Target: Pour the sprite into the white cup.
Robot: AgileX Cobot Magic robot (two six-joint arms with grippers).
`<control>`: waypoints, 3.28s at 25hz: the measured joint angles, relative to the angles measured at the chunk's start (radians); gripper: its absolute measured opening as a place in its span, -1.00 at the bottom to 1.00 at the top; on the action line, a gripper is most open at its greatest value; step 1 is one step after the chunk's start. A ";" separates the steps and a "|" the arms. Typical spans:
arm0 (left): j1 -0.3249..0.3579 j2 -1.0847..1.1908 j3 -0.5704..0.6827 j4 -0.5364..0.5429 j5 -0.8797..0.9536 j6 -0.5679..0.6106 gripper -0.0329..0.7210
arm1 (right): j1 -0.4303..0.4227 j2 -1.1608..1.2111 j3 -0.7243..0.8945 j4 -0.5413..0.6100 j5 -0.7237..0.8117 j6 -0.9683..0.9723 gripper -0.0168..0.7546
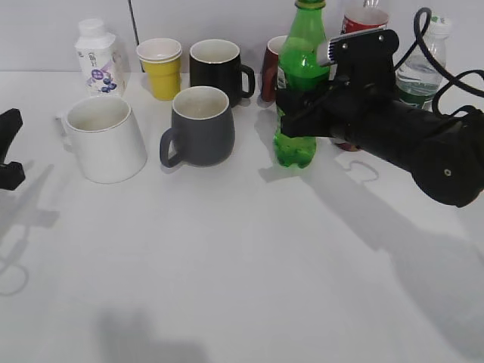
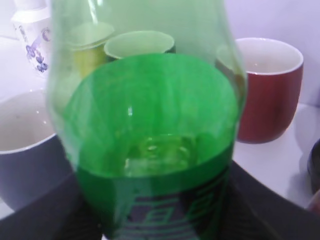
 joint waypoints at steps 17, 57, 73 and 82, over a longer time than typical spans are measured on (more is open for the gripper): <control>0.000 -0.033 0.000 0.030 0.013 -0.047 -0.23 | 0.001 -0.043 0.000 0.000 -0.004 -0.015 0.57; 0.000 -1.422 -0.348 -0.029 2.310 -0.133 0.54 | 0.001 -1.682 0.173 0.055 1.974 -0.038 0.57; 0.000 -1.448 -0.301 -0.027 2.195 -0.124 0.30 | 0.001 -1.784 0.291 0.010 1.815 -0.042 0.57; 0.002 -1.476 -0.301 -0.025 2.195 -0.121 0.27 | -0.252 -1.834 0.291 0.009 1.809 -0.045 0.57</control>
